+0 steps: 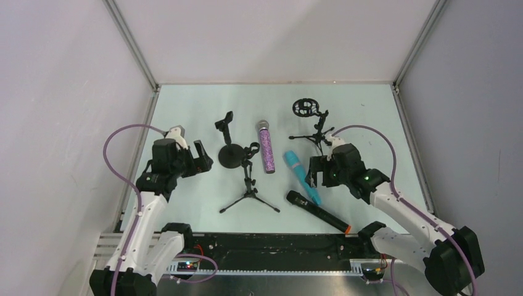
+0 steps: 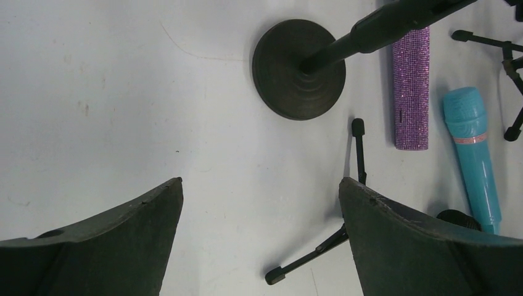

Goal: Attach the microphones to the stand

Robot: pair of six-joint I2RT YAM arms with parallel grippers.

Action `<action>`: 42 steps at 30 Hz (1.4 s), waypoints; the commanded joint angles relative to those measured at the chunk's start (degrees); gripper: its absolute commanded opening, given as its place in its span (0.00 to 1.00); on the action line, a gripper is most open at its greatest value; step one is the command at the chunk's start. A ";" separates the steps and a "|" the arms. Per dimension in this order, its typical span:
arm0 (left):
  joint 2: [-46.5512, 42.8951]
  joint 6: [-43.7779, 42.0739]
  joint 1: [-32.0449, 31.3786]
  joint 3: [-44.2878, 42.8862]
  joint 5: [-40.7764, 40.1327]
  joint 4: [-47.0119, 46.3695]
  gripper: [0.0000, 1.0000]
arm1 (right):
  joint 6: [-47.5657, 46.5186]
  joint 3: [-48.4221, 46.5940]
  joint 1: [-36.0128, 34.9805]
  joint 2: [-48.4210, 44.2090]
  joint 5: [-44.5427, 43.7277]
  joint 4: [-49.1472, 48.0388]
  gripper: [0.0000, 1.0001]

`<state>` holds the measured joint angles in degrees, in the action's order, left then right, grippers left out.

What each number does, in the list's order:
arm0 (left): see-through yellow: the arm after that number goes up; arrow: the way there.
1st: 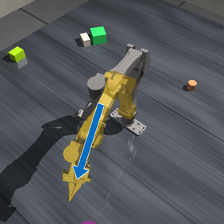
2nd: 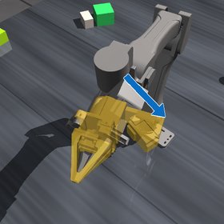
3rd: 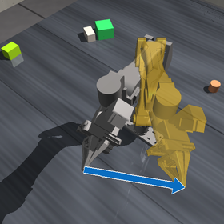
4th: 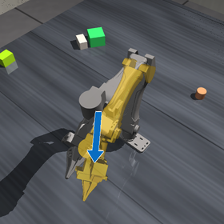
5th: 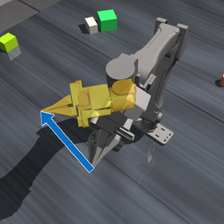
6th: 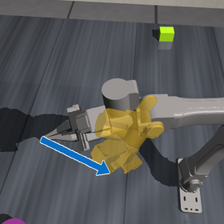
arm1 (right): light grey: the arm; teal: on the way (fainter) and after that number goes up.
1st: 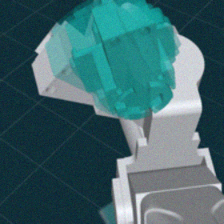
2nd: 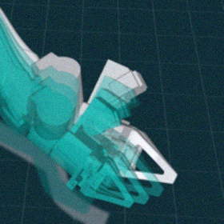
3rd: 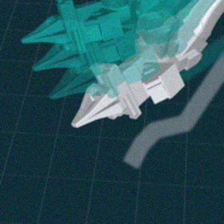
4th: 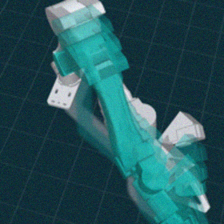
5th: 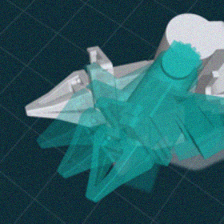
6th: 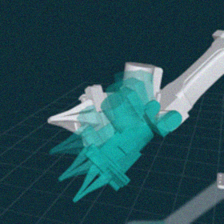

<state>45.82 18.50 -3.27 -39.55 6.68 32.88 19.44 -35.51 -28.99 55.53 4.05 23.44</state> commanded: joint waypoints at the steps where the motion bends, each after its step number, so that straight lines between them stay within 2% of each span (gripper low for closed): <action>1: 0.63 -0.68 0.36 -1.79 1.30 0.42 1.00 | -0.02 -3.10 -2.28 2.10 -1.89 -1.03 1.00; 9: 1.85 -0.31 0.29 -1.76 1.04 0.35 1.00 | -0.73 -5.22 -4.23 7.49 -0.69 -2.45 1.00; 18: 1.81 -0.23 0.28 -1.64 -0.01 0.42 1.00 | -5.40 -6.11 -10.55 11.39 4.23 -2.97 1.00; 21: 1.67 -0.22 0.33 -1.66 -0.07 0.42 1.00 | -6.63 -6.27 -12.55 12.96 5.34 -3.07 0.95; 33: 1.62 -0.28 0.31 -1.67 -0.21 0.43 1.00 | -8.54 -9.06 -22.05 21.34 -5.45 0.20 0.89; 42: 1.13 -0.27 0.30 -1.58 -0.70 0.40 1.00 | -8.67 -10.64 -25.78 26.75 -8.15 0.60 0.82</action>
<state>47.94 18.52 -3.25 -39.55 6.20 33.65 11.44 -43.64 -53.58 80.66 -1.63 23.73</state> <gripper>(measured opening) 0.996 0.841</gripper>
